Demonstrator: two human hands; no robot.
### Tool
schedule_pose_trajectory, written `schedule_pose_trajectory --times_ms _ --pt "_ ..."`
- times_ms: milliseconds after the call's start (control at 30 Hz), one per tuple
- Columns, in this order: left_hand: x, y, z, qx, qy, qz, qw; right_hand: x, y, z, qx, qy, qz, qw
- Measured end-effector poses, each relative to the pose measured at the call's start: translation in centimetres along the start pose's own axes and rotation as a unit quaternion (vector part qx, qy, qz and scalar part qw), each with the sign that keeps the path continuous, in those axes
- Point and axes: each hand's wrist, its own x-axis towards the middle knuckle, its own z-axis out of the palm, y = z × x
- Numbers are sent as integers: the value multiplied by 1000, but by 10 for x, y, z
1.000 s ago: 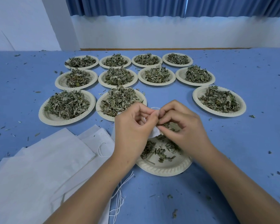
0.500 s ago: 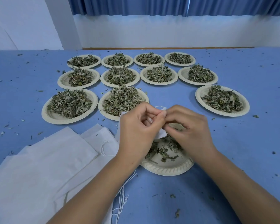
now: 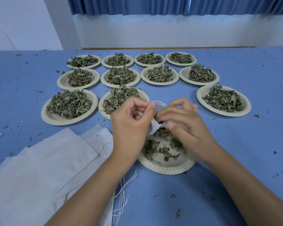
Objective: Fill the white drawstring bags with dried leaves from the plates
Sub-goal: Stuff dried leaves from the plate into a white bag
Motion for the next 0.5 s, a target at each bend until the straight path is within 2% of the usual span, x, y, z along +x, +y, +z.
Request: schedule_pose_trajectory --times_ms 33,100,200,300,367,500 --pt "3 0 -2 2 19 -4 1000 1 2 -6 34 31 3 999" --pt "6 -1 -4 -3 44 -15 999 2 6 -16 68 13 15 997" --pt "6 -1 -3 -3 49 -23 999 2 9 -16 71 -133 47 987" --pt "4 -1 -2 2 44 -26 999 -1 10 0 -1 -278 62 959" --pt "4 -2 -2 1 44 -29 999 -1 10 7 -20 -298 57 953" --pt "4 -1 -2 -3 42 -30 999 -1 8 12 -1 -277 23 960"
